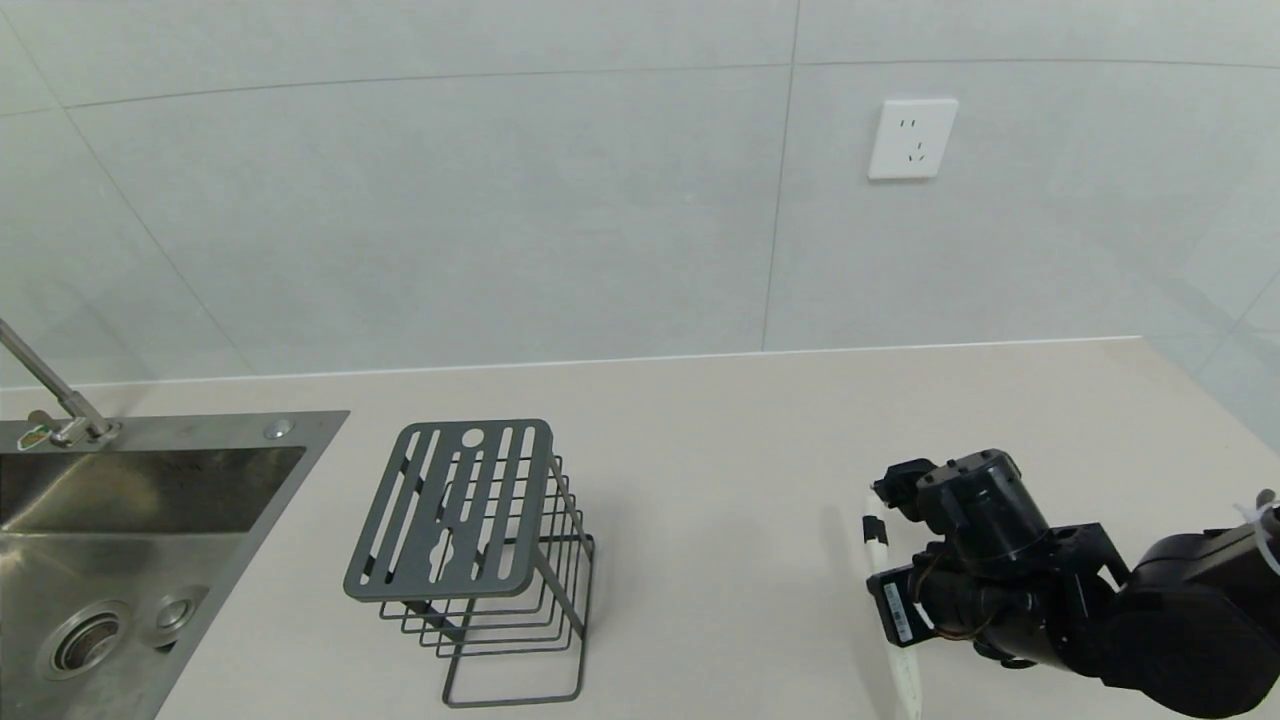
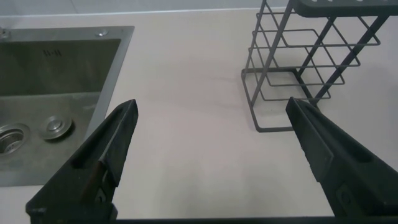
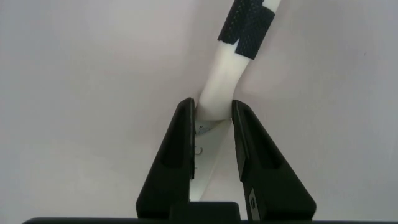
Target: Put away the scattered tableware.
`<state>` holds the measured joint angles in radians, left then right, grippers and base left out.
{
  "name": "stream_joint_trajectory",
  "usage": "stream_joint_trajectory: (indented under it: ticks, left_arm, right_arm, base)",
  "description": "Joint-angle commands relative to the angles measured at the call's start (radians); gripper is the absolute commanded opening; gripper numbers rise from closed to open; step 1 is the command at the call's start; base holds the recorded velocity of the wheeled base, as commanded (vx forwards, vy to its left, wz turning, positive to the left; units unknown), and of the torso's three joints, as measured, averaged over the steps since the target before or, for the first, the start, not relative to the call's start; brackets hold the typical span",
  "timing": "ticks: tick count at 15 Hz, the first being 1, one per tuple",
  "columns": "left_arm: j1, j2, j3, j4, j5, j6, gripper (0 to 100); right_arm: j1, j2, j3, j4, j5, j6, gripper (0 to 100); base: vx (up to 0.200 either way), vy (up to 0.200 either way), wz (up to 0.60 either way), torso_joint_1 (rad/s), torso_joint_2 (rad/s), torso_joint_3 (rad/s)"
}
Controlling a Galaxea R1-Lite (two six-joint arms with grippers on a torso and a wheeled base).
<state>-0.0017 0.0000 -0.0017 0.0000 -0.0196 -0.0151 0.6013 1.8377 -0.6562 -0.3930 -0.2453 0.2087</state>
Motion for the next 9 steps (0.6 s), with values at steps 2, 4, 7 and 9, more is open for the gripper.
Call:
stream_joint_trajectory:
  ticks: [2,4,7,9]
  left_arm:
    - [0.0,0.0,0.0,0.0,0.0,0.001,100]
    - [0.0,0.0,0.0,0.0,0.0,0.001,100]
    - [0.0,0.0,0.0,0.0,0.0,0.0,100]
    - [0.0,0.0,0.0,0.0,-0.002,0.0,100]
  right_arm:
    - [0.048,-0.161,0.004,-0.009,0.008,-0.015,0]
    - [0.083,-0.268,0.006,-0.009,0.011,-0.068,0]
    - [0.083,-0.379,0.024,-0.007,0.069,-0.218,0]
    - [0.083,-0.443,0.067,-0.007,0.089,-0.312,0]
  base:
    - [0.0,0.0,0.0,0.0,0.0,0.0]
    - [0.0,0.0,0.0,0.0,0.0,0.0]
    - [0.0,0.0,0.0,0.0,0.0,0.0]
    - [0.0,0.0,0.0,0.0,0.0,0.0]
